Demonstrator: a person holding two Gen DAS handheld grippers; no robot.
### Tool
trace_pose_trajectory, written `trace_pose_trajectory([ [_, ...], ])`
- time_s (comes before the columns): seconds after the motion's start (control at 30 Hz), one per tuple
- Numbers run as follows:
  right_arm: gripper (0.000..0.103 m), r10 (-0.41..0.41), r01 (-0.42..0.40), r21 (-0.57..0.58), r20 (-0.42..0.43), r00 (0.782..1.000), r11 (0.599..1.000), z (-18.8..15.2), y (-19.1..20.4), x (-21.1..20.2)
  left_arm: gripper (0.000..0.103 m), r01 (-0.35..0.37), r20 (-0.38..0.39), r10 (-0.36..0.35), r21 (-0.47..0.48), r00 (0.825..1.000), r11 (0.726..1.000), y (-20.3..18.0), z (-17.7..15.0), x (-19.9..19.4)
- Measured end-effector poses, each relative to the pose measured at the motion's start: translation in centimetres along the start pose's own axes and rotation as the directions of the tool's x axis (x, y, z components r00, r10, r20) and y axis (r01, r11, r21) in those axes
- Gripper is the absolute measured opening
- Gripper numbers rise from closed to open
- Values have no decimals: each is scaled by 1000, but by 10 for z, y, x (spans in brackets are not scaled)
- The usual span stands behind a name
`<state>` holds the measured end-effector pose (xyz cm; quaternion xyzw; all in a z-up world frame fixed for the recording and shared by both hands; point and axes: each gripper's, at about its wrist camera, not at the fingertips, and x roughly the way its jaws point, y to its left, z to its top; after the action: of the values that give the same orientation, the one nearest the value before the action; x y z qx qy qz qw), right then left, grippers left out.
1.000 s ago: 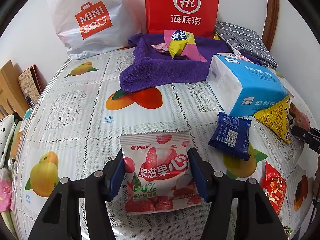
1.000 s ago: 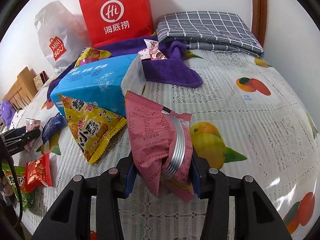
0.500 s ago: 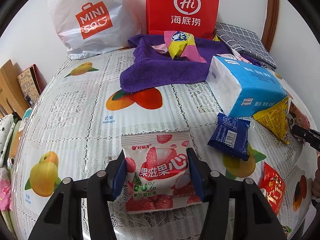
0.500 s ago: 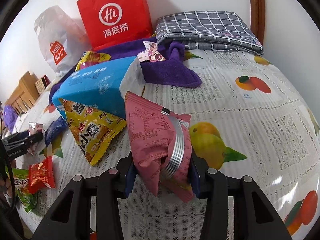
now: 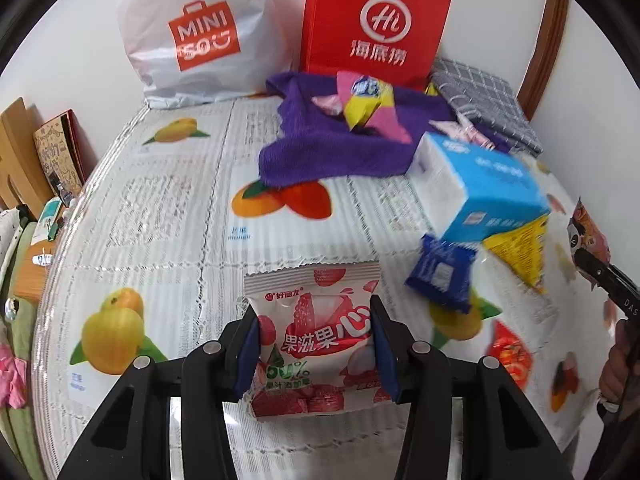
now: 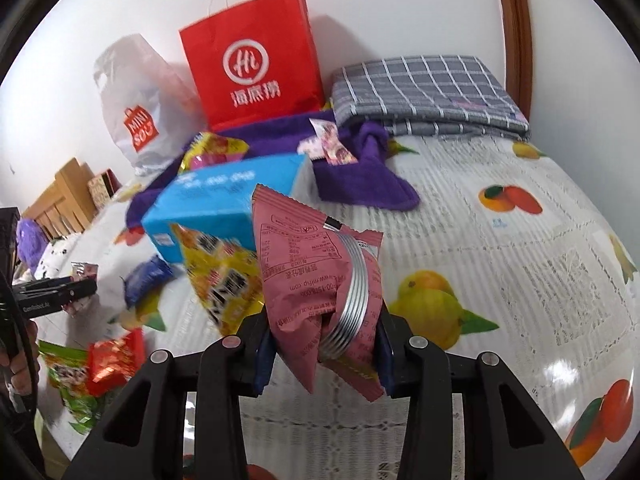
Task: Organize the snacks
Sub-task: 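Carry the strawberry packet and pink bag over the purple towel with both tools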
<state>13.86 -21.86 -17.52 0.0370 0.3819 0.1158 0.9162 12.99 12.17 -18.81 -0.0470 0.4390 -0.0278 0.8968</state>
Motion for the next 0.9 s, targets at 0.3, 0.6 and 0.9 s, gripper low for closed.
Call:
trace_pose_trajectory([
  [0.3,41,-3,5,-23,87,996,1000,33,19,-39,46,58,64,-59,19,996,998,-18,31,-43],
  [0.6,41,31,-20,-77,146,989,997,65,47,-58,46,113,105,-114,20,988,993,-33,63,-65],
  [0.9,41,21,-13,-59,138,990,998,84,55,-58,46,137,108,-139,20,984,990,-38,91,-63],
])
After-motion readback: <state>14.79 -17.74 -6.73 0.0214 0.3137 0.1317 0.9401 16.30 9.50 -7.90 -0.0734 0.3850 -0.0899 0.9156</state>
